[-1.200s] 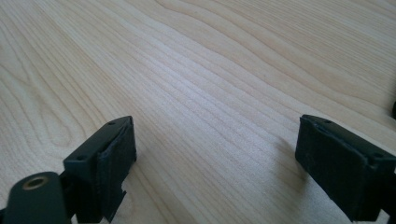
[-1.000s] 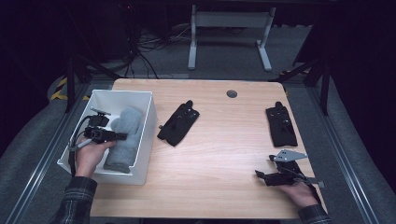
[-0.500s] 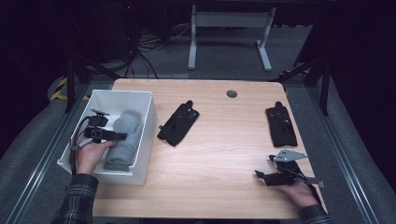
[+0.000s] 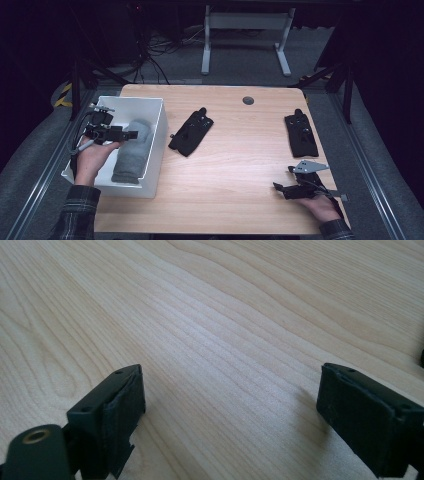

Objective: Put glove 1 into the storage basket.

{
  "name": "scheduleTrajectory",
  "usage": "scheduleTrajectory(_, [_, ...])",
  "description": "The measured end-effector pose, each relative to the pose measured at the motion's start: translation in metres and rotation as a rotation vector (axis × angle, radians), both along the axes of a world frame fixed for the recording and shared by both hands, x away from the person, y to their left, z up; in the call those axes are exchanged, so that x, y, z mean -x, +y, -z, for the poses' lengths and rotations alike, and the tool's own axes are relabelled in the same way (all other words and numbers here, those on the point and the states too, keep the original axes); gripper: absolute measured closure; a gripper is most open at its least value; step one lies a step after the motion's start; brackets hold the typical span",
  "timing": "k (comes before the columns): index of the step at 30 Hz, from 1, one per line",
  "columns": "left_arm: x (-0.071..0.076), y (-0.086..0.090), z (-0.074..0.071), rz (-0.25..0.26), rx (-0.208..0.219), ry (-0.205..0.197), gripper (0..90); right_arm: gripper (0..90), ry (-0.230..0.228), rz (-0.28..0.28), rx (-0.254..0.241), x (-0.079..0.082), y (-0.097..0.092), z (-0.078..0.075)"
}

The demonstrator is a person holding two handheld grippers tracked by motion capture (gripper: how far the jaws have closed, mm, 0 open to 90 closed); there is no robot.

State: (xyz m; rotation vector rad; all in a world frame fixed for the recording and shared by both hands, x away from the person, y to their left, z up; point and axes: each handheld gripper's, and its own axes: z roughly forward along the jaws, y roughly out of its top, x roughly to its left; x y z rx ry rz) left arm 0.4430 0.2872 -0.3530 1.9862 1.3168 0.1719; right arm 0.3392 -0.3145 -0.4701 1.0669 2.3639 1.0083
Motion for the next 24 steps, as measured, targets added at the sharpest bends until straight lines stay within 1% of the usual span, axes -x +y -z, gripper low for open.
scheduleTrajectory(5, [0.008, -0.02, -0.021, 0.049, -0.006, -0.055, 24.3, 12.3, 0.0, 0.001, 0.001, 0.0, 0.0, 0.0])
scheduleTrajectory(6, [0.01, -0.024, -0.025, 0.061, -0.004, -0.061, 24.2, 12.3, 0.0, 0.0, 0.001, 0.0, 0.0, 0.0])
scheduleTrajectory(7, [0.012, -0.032, -0.029, 0.081, -0.001, -0.076, 24.2, 12.3, 0.0, 0.0, 0.001, 0.0, 0.0, 0.0])
scheduleTrajectory(11, [0.017, -0.052, -0.038, 0.133, 0.004, -0.1, 23.2, 12.2, -0.001, 0.001, 0.002, 0.0, 0.0, 0.0])
scheduleTrajectory(15, [0.026, -0.076, -0.046, 0.187, 0.007, -0.132, 21.5, 12.2, -0.001, 0.001, 0.002, 0.0, 0.0, 0.0])
scheduleTrajectory(17, [0.03, -0.086, -0.048, 0.211, 0.013, -0.143, 21.4, 12.2, -0.001, 0.0, 0.002, 0.0, 0.0, 0.0])
scheduleTrajectory(18, [0.032, -0.091, -0.048, 0.227, 0.01, -0.147, 21.3, 12.2, -0.001, 0.001, 0.002, 0.0, 0.0, 0.0])
scheduleTrajectory(19, [0.034, -0.098, -0.048, 0.231, 0.011, -0.149, 21.3, 12.2, -0.001, 0.0, 0.002, 0.0, 0.0, 0.0])
scheduleTrajectory(21, [0.038, -0.109, -0.045, 0.256, 0.014, -0.15, 21.4, 12.2, -0.001, 0.0, 0.002, 0.0, 0.0, 0.0])
scheduleTrajectory(24, [0.044, -0.127, -0.04, 0.281, 0.022, -0.154, 21.4, 12.2, -0.001, 0.0, 0.002, 0.0, 0.0, 0.0])
